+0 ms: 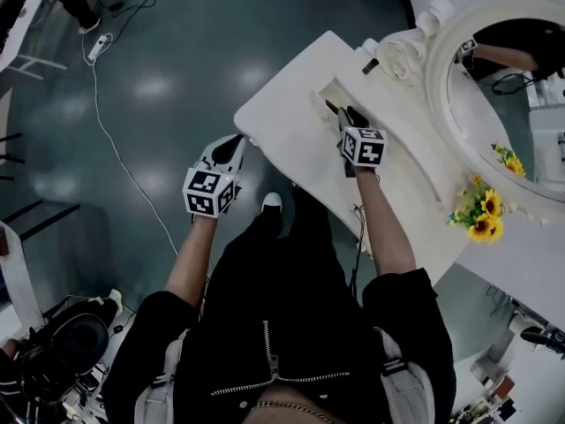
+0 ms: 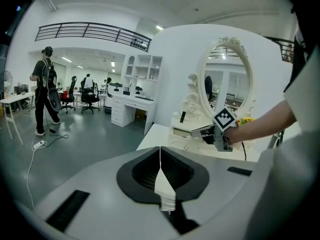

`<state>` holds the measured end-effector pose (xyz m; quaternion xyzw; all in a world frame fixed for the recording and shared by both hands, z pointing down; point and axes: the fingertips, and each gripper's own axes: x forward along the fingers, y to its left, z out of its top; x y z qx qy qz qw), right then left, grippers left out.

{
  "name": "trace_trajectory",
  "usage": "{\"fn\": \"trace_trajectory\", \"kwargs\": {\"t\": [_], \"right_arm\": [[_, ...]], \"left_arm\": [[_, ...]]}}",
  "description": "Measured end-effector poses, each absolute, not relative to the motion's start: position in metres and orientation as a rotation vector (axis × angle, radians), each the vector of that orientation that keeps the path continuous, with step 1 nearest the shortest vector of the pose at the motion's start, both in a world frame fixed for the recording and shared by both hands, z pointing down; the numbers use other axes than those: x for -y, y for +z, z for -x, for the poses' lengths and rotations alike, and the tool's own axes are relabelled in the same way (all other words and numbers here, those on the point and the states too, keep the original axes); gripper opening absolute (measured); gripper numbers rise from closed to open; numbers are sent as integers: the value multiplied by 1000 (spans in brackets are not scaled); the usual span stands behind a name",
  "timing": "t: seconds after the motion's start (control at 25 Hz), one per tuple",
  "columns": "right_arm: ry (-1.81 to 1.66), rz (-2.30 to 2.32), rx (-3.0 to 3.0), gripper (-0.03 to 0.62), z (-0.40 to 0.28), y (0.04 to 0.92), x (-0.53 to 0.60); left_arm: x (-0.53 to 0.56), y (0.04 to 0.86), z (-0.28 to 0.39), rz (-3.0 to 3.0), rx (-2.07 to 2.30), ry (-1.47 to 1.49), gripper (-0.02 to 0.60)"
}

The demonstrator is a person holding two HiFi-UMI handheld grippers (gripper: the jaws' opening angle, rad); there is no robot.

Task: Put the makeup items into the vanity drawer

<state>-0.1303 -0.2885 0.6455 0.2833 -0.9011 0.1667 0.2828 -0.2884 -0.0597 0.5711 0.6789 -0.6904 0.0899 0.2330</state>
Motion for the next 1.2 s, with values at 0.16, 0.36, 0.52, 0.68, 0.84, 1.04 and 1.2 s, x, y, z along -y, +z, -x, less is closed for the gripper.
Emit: {"fn": "trace_trajectory", "kwargs": {"t": [0.16, 0.36, 0.52, 0.68, 0.84, 1.04, 1.2], "right_arm": [[447, -797, 2447, 67, 123, 633, 286], [424, -858, 2473, 24, 103, 618, 279], [398, -951, 2487, 6, 74, 602, 277], [363, -1046, 2508, 6, 42, 581, 274], [353, -1152, 2516, 6, 12, 563, 270], [353, -1282, 2501, 5, -28, 545, 260], [363, -1397, 2471, 5, -65, 537, 251]], "left_arm": [[65, 568, 283, -1897, 1877, 253, 21], [76, 560, 271, -1956, 1852, 254, 21], [96, 549, 255, -2041, 1810, 259, 21], [115, 540, 233, -2131, 1756, 269, 21], [134, 531, 209, -2225, 1694, 280, 21], [153, 519, 176, -2332, 1610, 287, 21], [167, 507, 149, -2417, 1542, 289, 21]]}}
